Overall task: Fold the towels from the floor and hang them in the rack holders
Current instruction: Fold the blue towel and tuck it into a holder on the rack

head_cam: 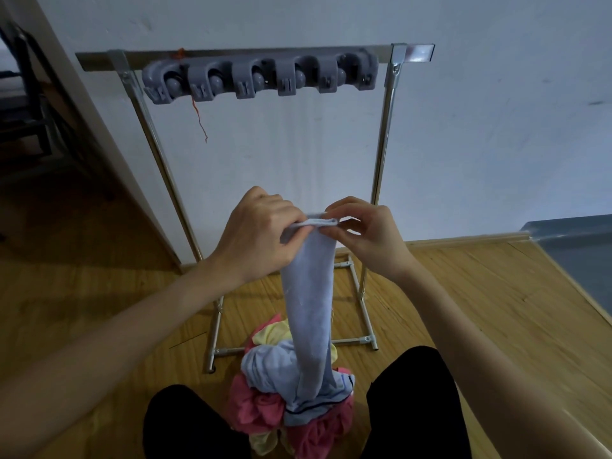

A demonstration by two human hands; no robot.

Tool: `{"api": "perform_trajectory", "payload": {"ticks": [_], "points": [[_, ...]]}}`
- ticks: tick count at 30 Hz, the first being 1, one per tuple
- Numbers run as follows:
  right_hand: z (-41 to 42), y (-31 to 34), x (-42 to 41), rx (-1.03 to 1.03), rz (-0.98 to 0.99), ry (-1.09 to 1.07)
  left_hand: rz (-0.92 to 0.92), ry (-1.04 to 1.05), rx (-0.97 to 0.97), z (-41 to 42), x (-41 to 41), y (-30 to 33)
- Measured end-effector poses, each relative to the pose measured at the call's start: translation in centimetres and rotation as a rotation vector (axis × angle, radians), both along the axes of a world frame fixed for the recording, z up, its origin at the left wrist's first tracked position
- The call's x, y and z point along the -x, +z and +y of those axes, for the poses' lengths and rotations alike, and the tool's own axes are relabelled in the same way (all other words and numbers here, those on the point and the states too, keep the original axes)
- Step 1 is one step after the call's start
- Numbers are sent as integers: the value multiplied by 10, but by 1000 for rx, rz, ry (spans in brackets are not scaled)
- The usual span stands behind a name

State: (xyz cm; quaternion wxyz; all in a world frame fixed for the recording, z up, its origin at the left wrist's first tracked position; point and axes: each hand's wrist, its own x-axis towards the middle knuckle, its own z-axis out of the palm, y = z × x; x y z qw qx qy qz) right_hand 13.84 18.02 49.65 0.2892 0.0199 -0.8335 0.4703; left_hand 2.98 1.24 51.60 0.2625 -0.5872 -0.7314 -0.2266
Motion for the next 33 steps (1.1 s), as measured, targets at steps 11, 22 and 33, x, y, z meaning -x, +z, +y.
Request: {"api": "perform_trajectory", "payload": {"ticks": [11, 22, 33], "points": [[2, 47, 35, 239, 183, 11, -86, -17, -304, 11, 29, 20], [-4, 61, 32, 561, 92, -59, -1349, 19, 23, -7, 32, -120], [9, 57, 36, 1048, 228, -468, -1564, 1, 182, 14, 15, -184]]}}
